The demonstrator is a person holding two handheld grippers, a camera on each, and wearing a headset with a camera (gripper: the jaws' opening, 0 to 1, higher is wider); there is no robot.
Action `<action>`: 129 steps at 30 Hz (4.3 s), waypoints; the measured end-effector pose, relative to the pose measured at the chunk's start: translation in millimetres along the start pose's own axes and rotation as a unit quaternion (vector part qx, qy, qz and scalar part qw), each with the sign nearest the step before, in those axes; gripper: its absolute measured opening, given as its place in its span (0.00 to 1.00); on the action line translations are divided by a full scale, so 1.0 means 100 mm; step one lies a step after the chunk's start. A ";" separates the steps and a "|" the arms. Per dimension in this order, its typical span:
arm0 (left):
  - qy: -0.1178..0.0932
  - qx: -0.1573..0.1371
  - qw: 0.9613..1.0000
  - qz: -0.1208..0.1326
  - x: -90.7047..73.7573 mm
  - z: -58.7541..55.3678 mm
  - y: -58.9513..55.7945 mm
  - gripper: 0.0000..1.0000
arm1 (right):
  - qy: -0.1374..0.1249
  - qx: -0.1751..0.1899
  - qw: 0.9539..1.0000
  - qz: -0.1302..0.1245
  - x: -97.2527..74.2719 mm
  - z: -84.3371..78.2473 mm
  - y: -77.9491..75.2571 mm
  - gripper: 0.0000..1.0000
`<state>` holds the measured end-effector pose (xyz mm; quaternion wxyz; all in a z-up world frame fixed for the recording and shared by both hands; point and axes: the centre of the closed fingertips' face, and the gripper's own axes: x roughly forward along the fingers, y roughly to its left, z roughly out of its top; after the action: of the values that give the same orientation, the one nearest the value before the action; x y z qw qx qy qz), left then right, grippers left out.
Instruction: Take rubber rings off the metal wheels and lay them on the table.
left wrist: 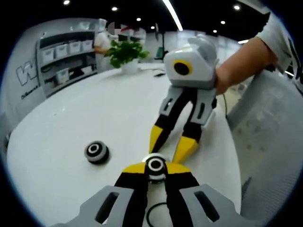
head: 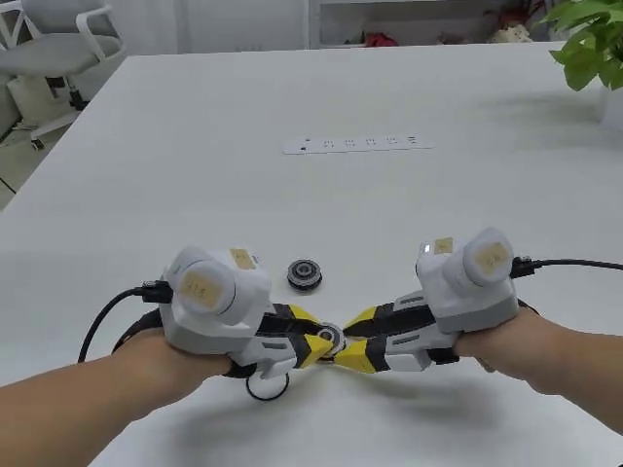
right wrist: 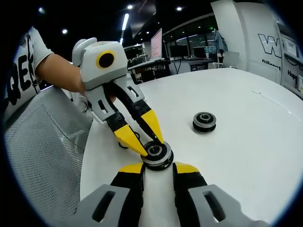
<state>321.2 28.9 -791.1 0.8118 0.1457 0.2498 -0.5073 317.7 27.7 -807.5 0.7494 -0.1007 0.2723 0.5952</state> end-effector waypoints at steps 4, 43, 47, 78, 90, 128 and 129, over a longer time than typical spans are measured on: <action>0.000 -0.001 1.000 0.000 0.00 0.00 0.00 0.14 | 0.000 -0.009 1.000 0.004 0.02 0.01 0.00 0.20; -0.007 -0.009 1.000 0.017 0.01 0.01 -0.01 0.13 | 0.002 0.046 0.999 -0.010 -0.05 -0.04 -0.02 0.02; -0.007 -0.006 1.000 0.018 0.01 0.00 -0.01 0.13 | 0.007 0.070 0.997 -0.011 -0.05 -0.05 -0.03 0.01; -0.001 0.011 1.000 0.020 0.00 -0.01 -0.03 0.13 | -0.053 0.229 0.972 -0.007 -0.13 0.03 -0.10 0.00; 0.004 0.016 1.000 0.026 0.01 -0.02 -0.03 0.12 | -0.058 0.232 0.971 -0.003 -0.13 0.08 -0.04 0.00; 0.006 0.036 0.999 0.022 0.00 -0.01 -0.08 0.14 | -0.055 0.181 0.982 0.018 -0.09 0.18 0.07 0.00; 0.006 0.037 0.999 0.020 0.00 0.00 -0.08 0.14 | -0.055 0.181 0.982 0.019 -0.09 0.19 0.07 0.00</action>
<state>314.4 25.6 -791.4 0.8142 0.1842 0.2327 -0.4991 315.0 31.1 -786.0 0.7579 0.0751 0.3356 0.5543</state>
